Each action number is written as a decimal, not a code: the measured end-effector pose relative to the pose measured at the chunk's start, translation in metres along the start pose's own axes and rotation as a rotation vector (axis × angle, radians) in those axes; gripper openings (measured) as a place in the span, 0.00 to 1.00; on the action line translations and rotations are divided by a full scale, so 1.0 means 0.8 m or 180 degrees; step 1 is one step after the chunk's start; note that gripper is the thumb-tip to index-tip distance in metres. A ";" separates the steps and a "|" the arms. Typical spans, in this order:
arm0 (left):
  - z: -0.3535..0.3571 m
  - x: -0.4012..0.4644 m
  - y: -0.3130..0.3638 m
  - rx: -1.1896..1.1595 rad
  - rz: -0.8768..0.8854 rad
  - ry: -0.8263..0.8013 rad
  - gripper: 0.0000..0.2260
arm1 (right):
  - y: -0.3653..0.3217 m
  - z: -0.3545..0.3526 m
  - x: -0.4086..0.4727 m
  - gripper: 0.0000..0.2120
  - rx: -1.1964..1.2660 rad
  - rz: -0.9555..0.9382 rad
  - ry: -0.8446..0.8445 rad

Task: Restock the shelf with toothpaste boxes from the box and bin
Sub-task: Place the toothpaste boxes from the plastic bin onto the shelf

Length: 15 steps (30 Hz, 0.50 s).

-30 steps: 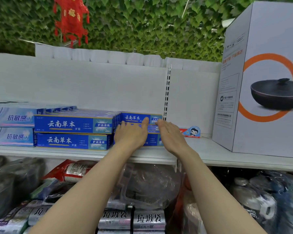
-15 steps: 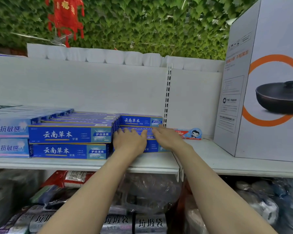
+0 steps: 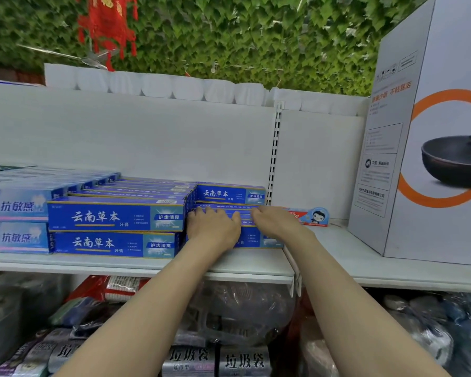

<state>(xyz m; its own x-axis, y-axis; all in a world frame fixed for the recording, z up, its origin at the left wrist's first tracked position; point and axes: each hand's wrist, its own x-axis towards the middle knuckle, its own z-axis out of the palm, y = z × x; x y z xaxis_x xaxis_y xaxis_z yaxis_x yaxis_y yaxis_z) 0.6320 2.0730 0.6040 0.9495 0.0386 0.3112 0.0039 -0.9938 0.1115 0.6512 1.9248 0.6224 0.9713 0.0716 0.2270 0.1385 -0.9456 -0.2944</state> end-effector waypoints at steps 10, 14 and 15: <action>-0.012 0.033 -0.002 -0.0405 -0.0096 -0.0550 0.34 | -0.009 -0.014 0.012 0.28 0.0653 0.0154 -0.0444; -0.009 0.041 -0.002 -0.0324 -0.0058 -0.0674 0.37 | -0.006 -0.012 0.011 0.31 0.0649 0.0302 -0.0449; -0.009 0.041 -0.002 -0.0299 -0.0036 -0.0671 0.37 | -0.006 -0.012 0.008 0.31 0.0638 0.0309 -0.0452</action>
<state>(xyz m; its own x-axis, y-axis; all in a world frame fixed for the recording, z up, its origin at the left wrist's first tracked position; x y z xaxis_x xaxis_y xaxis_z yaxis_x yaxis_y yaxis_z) 0.6607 2.0768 0.6211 0.9942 0.0173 0.1065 -0.0049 -0.9789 0.2042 0.6551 1.9270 0.6347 0.9974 0.0408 0.0602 0.0651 -0.8695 -0.4896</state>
